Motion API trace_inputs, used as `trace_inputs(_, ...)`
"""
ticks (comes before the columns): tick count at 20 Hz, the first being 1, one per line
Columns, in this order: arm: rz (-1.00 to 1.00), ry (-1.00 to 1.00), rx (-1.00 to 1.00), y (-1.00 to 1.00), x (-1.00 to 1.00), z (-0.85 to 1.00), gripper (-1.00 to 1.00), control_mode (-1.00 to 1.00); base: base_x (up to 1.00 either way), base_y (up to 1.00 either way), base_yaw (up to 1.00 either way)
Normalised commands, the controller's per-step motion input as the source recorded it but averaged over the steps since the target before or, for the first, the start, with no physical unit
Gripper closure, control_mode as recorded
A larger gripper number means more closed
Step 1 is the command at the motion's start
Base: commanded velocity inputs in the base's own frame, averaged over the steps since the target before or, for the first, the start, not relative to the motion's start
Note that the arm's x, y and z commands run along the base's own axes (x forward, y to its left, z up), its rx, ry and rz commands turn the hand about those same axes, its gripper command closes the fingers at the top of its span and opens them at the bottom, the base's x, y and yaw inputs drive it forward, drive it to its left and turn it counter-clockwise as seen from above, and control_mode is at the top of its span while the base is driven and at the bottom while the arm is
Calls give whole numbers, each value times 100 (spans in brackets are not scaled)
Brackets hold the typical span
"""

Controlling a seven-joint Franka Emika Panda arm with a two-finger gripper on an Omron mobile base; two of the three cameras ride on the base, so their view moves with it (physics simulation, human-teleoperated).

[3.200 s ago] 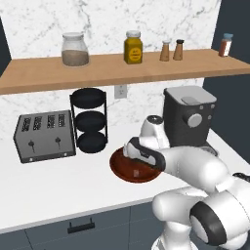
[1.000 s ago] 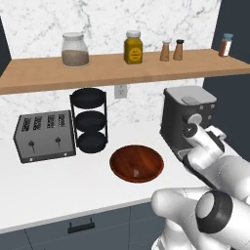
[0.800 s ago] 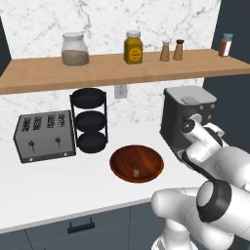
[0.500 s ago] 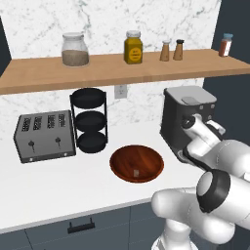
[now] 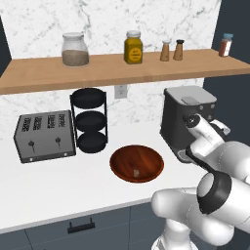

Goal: Grab a lemon wedge from the fridge and one ice cube from the ice bowl, and put them in the glass of lemonade.

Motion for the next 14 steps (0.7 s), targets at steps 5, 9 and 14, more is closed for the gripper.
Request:
trace_inputs(5,-2,-3,-1,0,-33,-12,-100,-100,0,0,0)
trace_inputs(9,-6,-1,0,5,-26,-10,-100,-100,0,0,0)
trace_inputs(14,-10,-5,1,6,-26,-9,-100,-100,0,0,0)
